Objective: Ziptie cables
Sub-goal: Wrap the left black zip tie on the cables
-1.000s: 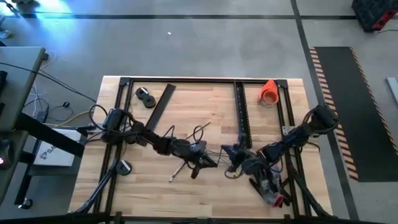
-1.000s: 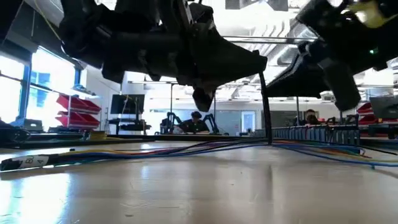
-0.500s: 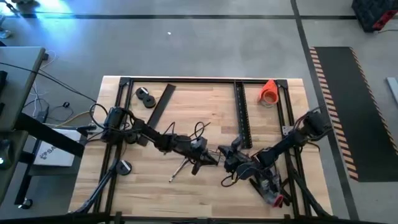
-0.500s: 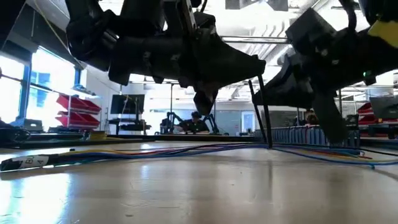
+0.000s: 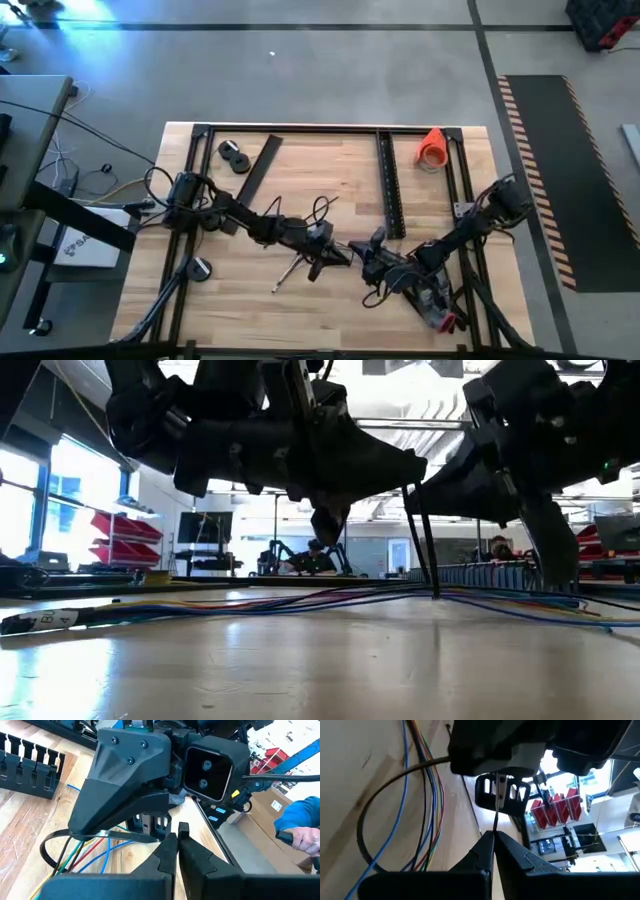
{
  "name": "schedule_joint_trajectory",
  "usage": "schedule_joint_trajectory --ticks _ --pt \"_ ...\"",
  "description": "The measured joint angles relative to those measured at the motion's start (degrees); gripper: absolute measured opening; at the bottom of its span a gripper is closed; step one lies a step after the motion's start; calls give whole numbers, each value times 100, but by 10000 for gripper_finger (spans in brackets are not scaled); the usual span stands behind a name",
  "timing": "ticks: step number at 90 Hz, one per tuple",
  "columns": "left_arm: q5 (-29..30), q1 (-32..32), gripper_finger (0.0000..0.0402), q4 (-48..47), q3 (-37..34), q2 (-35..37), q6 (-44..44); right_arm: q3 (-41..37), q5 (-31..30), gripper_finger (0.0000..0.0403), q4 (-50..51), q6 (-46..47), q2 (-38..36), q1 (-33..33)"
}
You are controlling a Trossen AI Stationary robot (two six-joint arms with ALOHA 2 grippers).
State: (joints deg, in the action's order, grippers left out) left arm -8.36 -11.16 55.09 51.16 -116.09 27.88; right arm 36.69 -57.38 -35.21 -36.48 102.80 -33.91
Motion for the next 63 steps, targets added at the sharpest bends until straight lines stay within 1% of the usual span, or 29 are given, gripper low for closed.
schedule_joint_trajectory --ticks 38,47,53,63 --pt "-75 -11 0 -43 0 0 -55 -32 87 0 -93 73 0 -26" --pt "-270 -11 0 -46 0 0 -61 -337 95 0 -342 186 -38 -26" --pt "-319 -13 0 -48 0 0 -68 -522 119 0 -700 141 -79 -26" --pt "-323 -13 0 -46 0 0 -68 -595 441 0 -1126 -83 -103 -24"
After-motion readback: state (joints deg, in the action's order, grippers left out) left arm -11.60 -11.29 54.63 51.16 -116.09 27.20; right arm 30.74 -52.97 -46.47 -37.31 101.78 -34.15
